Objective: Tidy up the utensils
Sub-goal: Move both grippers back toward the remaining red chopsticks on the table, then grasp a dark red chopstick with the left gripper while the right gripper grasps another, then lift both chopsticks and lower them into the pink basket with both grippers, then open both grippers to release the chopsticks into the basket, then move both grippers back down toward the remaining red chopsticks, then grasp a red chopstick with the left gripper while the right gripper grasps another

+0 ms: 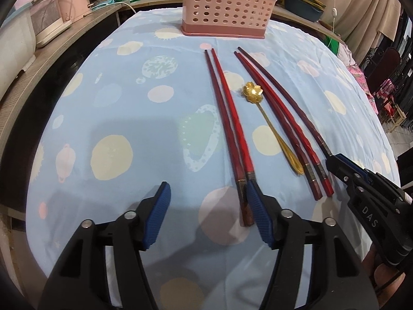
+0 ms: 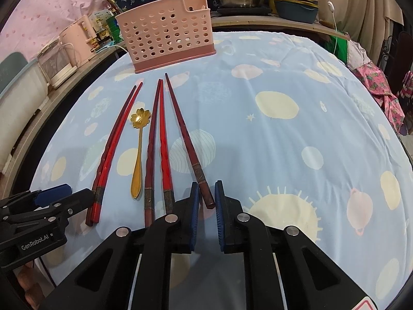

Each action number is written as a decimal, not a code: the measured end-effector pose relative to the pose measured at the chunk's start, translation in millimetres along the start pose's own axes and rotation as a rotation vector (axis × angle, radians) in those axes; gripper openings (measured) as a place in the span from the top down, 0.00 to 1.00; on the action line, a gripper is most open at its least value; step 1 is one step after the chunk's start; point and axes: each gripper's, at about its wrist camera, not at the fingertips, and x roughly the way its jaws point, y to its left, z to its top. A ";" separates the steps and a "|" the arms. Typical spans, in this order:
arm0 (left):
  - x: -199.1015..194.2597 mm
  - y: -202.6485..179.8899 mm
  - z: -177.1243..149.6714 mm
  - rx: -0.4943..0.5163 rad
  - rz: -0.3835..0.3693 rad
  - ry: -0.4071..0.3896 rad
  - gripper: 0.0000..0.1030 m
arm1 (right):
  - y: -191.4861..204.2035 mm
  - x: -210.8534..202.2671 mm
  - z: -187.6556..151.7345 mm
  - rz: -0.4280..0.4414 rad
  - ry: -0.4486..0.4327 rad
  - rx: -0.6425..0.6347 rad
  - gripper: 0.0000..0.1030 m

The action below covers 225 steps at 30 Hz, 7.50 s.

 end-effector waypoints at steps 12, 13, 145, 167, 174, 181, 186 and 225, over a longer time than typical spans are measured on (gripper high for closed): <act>1.7 -4.2 -3.9 0.042 0.044 -0.012 0.45 | 0.8 2.6 1.6 -0.001 0.002 -0.008 0.89; 1.4 -4.6 -3.8 0.044 0.040 -0.012 0.47 | 0.9 2.8 1.3 -0.001 0.001 -0.009 0.89; -120.2 25.5 233.1 -0.096 -0.025 -0.489 0.38 | 21.3 -72.5 214.0 0.175 -0.387 0.145 0.56; -48.1 12.9 49.5 -0.052 -0.051 -0.131 0.38 | 13.3 -44.6 23.9 0.016 -0.081 0.015 0.56; -31.7 10.7 14.6 -0.044 -0.046 -0.069 0.38 | 14.7 -36.6 -5.4 0.005 -0.030 -0.005 0.57; -22.5 4.5 -3.5 -0.026 -0.048 -0.047 0.38 | 17.4 -28.3 -13.5 0.003 -0.003 -0.022 0.70; -18.6 -5.4 -7.7 0.005 -0.057 -0.042 0.38 | 21.3 -23.2 -16.8 0.003 0.010 -0.044 0.77; -12.0 -7.7 -3.0 0.019 -0.076 -0.020 0.93 | 23.8 -20.6 -15.6 0.023 0.012 -0.053 0.92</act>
